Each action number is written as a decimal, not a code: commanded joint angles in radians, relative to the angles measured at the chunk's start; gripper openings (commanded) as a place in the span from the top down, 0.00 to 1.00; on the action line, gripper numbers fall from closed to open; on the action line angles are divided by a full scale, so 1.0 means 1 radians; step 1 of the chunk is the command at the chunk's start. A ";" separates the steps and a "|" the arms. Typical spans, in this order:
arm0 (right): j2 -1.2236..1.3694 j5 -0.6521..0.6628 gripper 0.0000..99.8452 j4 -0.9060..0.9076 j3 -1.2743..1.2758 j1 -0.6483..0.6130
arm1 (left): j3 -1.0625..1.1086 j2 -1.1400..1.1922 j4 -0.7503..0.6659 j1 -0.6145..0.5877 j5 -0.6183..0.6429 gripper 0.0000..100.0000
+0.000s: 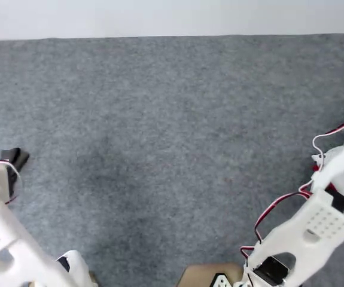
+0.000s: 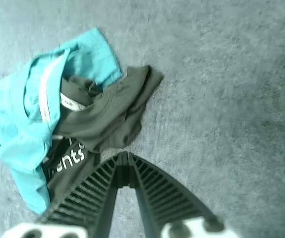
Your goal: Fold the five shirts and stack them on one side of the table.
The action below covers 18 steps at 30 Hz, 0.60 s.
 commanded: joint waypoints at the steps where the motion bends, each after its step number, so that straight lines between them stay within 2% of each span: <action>1: -0.170 -0.023 0.99 0.042 0.009 -0.030 | 0.010 -0.034 0.018 0.009 0.002 0.99; 4: -0.297 -0.021 0.99 0.042 0.155 -0.071 | 0.061 -0.032 0.005 0.009 -0.005 0.99; 7: -0.433 -0.020 0.99 0.042 0.347 -0.107 | 0.140 -0.032 -0.069 0.009 -0.006 0.99; 14: -0.696 -0.021 0.99 0.041 0.732 -0.117 | 0.366 0.049 -0.334 -0.006 -0.078 0.94; 18: -0.803 -0.018 0.99 0.039 0.870 -0.114 | 0.374 0.207 -0.457 -0.071 -0.118 0.88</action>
